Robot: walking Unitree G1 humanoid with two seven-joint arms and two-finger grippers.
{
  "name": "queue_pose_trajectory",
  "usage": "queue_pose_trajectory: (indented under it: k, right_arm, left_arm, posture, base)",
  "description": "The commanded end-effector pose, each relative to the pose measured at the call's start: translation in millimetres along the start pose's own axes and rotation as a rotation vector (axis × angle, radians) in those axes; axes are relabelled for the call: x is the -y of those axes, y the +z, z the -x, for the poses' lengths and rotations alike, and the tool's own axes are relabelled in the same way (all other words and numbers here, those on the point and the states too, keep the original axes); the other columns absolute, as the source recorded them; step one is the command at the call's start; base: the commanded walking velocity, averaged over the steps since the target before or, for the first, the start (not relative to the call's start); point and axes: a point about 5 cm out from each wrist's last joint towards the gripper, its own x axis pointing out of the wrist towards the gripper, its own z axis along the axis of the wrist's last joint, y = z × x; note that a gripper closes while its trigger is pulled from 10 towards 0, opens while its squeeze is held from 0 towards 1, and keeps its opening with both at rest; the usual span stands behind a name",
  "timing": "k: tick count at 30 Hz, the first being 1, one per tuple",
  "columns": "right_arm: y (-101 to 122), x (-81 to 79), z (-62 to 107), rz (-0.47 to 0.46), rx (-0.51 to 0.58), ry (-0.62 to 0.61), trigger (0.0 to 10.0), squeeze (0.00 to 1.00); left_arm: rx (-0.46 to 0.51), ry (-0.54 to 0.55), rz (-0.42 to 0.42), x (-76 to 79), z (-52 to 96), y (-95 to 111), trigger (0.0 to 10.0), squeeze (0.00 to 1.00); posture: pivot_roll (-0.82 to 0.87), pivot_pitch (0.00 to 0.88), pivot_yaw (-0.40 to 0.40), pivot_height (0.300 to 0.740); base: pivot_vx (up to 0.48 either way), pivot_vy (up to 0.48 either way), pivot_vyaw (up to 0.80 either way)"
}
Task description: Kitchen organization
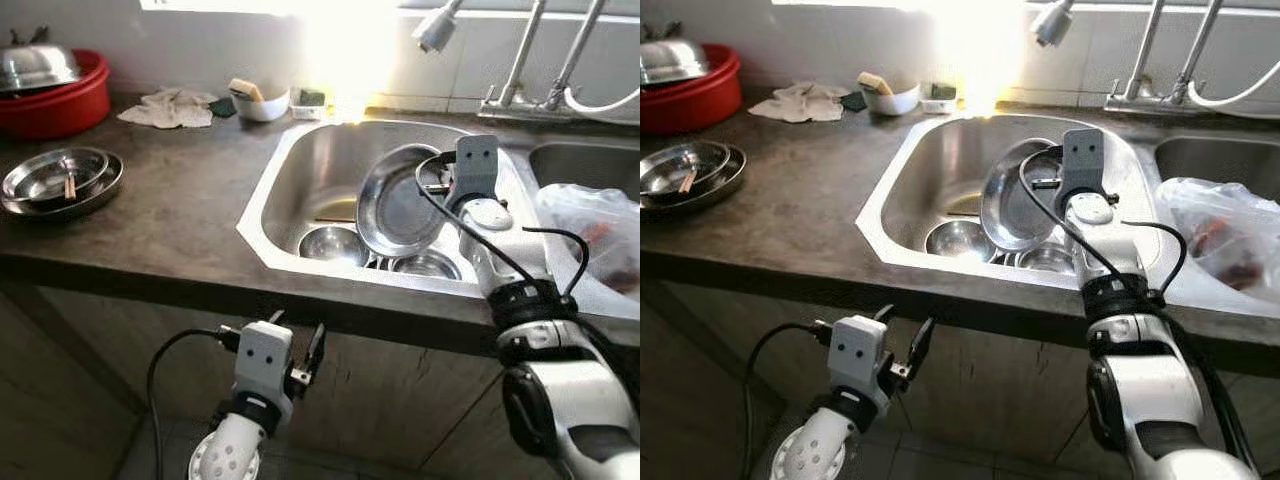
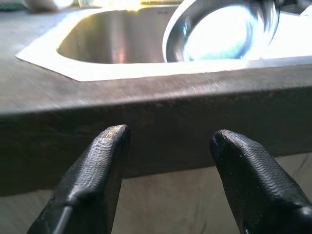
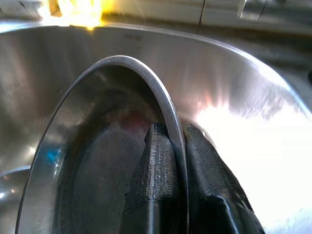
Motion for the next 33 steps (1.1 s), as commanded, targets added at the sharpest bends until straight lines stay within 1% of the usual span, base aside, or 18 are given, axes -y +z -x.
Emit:
queue_pose_trajectory:
  k: [1, 4, 6, 8, 14, 15, 16, 17, 24, 26, 27, 30, 31, 32, 33]
  right_arm:
    - [6, 7.8, -3.0, 0.002, 0.002, -0.027, 10.0, 0.0]
    - [-2, 16.0, -4.8, -0.01, -0.043, -0.064, 10.0, 0.0]
    - [-4, 18.0, -5.1, -0.007, -0.057, -0.073, 10.0, 0.0]
    - [-14, 22.9, -5.7, 0.002, -0.107, -0.089, 10.0, 0.0]
    - [-20, 26.0, -6.7, 0.013, -0.13, -0.108, 10.0, 0.0]
    - [-22, 26.2, -6.9, 0.021, -0.137, -0.108, 10.0, 0.46]
    - [-24, 26.3, -6.9, 0.023, -0.142, -0.11, 10.0, 0.46]
    - [-25, 25.5, -7.0, 0.022, -0.142, -0.106, 10.0, 1.0]
    - [-24, 25.6, -7.3, 0.012, -0.132, -0.115, 10.0, 1.0]
    - [-21, 24.5, -7.6, 0.016, -0.094, -0.111, 10.0, 1.0]
    - [-21, 24.5, -7.6, 0.016, -0.094, -0.111, 10.0, 1.0]
    - [-10, 24.3, -6.6, 0.046, -0.001, -0.119, 10.0, 1.0]
    - [-5, 24.0, -5.6, 0.053, 0.042, -0.119, 10.0, 0.14]
    - [-2, 23.7, -5.0, 0.056, 0.069, -0.118, 10.0, 0.14]
    - [-2, 23.7, -5.0, 0.056, 0.069, -0.118, 10.0, 0.14]
  left_arm:
    - [0.024, -0.01, -0.006, -0.1, 2.7, 7, 10.0, 0.0]
    - [0.001, -0.015, -0.009, 0.0, 6.5, 5, 10.0, 0.0]
    - [-0.006, -0.019, -0.011, 0.6, 7.5, 4, 10.0, 0.0]
    - [-0.019, -0.027, -0.008, 2.3, 12.9, 4, 10.0, 0.0]
    - [-0.032, -0.028, -0.008, 2.6, 15.9, 4, 10.0, 0.0]
    - [-0.035, -0.03, -0.007, 2.8, 16.6, 4, 10.0, 0.0]
    - [-0.039, -0.031, -0.009, 3.0, 17.1, 4, 10.0, 0.0]
    - [-0.04, -0.031, -0.006, 2.8, 17.2, 4, 10.0, 0.0]
    - [-0.045, -0.026, -0.006, 2.2, 16.7, 3, 10.0, 0.0]
    - [-0.049, -0.022, -0.008, 1.1, 15.5, 2, 10.0, 0.0]
    - [-0.049, -0.022, -0.008, 1.1, 15.5, 2, 10.0, 0.0]
    - [-0.046, -0.017, -0.011, 0.1, 12.7, 1, 10.0, 0.0]
    - [-0.045, -0.015, -0.011, -0.5, 11.6, 1, 10.0, 0.0]
    - [-0.044, -0.013, -0.012, -0.9, 10.6, 1, 10.0, 0.0]
    - [-0.044, -0.013, -0.012, -0.9, 10.6, 1, 10.0, 0.0]
  posture:
    - [0.06, 0.196, -0.013, 0.74]
    - [0.06, 0.214, -0.01, 0.74]
    - [0.06, 0.216, -0.01, 0.74]
    - [0.06, 0.23, -0.008, 0.74]
    - [0.07, 0.236, -0.008, 0.74]
    - [0.07, 0.242, -0.007, 0.74]
    - [0.07, 0.242, -0.007, 0.74]
    - [0.07, 0.247, -0.003, 0.74]
    - [0.07, 0.248, -0.007, 0.74]
    - [0.07, 0.242, -0.005, 0.74]
    - [0.07, 0.242, -0.005, 0.74]
    - [0.06, 0.232, -0.005, 0.74]
    - [0.06, 0.225, -0.003, 0.74]
    - [0.06, 0.224, -0.003, 0.74]
    - [0.06, 0.224, -0.003, 0.74]
  base:
    - [0.0, 0.0, 0.0]
    - [0.0, 0.0, 0.0]
    - [0.0, 0.0, 0.0]
    - [0.0, 0.0, 0.0]
    - [0.0, 0.0, 0.0]
    - [0.0, 0.0, 0.0]
    - [0.0, 0.0, 0.0]
    - [0.0, 0.0, 0.0]
    - [0.0, 0.0, 0.0]
    - [0.0, 0.0, 0.0]
    - [0.0, 0.0, 0.0]
    - [0.0, 0.0, 0.0]
    - [0.0, 0.0, 0.0]
    - [0.0, 0.0, 0.0]
    - [0.0, 0.0, 0.0]
